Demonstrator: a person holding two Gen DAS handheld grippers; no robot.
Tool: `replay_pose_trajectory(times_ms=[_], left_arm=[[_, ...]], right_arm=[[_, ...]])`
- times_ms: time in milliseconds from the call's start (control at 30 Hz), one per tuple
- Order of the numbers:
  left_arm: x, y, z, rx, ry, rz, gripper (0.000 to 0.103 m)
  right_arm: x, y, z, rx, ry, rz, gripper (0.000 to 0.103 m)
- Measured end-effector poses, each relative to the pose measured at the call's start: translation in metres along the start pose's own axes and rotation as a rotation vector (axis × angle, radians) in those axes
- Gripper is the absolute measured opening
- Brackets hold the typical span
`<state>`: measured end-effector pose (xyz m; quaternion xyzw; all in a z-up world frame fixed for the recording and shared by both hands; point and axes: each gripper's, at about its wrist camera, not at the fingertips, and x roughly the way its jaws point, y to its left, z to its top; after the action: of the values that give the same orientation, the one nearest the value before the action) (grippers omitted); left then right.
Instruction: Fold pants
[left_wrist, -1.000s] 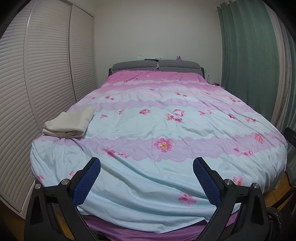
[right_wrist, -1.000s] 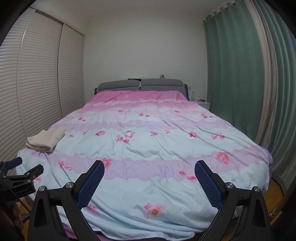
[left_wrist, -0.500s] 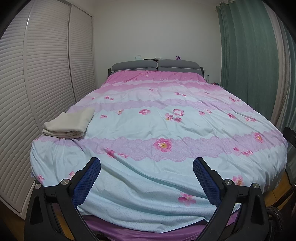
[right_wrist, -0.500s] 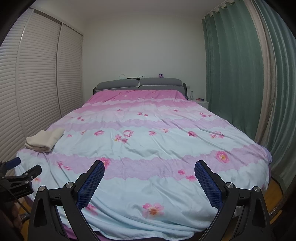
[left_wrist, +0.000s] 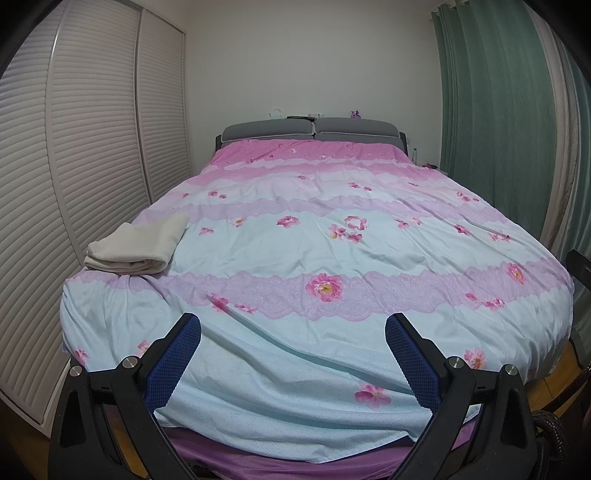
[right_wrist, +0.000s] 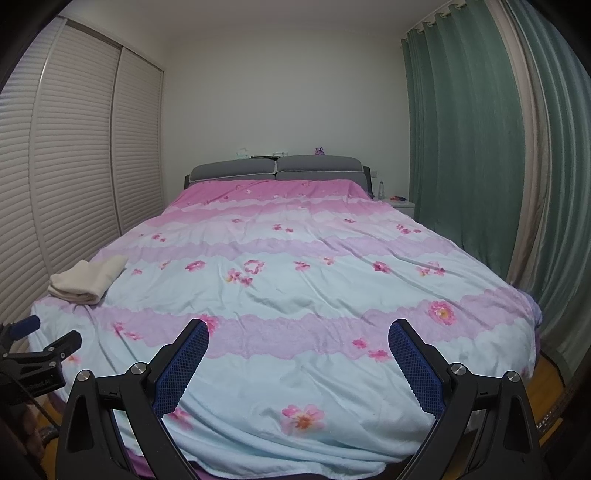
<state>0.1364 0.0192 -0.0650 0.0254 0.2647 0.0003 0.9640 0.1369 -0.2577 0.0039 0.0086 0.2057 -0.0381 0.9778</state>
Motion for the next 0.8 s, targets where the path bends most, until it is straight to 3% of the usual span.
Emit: replay_pose_trajectory(times_ms=[467,800], left_arm=[[-0.0007,-0.0004,0.0013,-0.013,0.004,-0.020,0.102],[-0.0063,-0.0079,0.0016,0.034,-0.021,-0.008,0.103]], right_arm=[[-0.0012,-0.0018,-0.0009,0.004,0.001,-0.005,0.098],[-0.0013,-0.0012,-0.0007,0.005,0.000,-0.008,0.098]])
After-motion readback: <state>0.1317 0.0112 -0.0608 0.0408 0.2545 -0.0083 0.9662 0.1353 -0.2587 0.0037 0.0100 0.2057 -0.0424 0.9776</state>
